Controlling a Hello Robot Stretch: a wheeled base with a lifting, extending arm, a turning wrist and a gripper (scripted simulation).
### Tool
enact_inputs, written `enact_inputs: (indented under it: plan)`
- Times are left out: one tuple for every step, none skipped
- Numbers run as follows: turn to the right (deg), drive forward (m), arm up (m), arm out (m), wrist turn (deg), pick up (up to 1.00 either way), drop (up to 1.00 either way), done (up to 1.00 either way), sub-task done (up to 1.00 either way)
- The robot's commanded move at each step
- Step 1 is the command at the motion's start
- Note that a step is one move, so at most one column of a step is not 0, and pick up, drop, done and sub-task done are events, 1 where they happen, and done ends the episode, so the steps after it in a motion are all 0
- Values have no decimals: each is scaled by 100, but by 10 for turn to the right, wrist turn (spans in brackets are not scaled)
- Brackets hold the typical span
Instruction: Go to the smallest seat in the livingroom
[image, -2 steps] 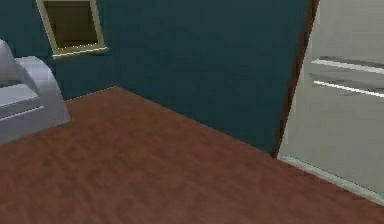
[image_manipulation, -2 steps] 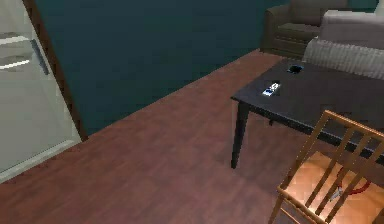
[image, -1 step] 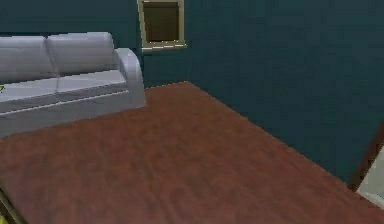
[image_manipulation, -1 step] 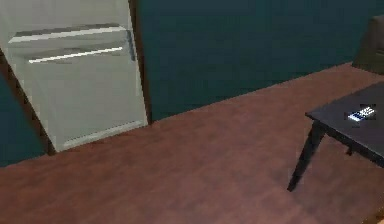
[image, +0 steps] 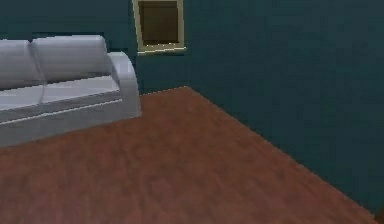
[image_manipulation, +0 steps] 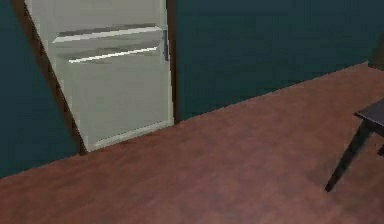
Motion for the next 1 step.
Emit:
enact_inputs:
  plan:
    - [-240, 0, 0, 0, 0, 0, 0, 0, 0]
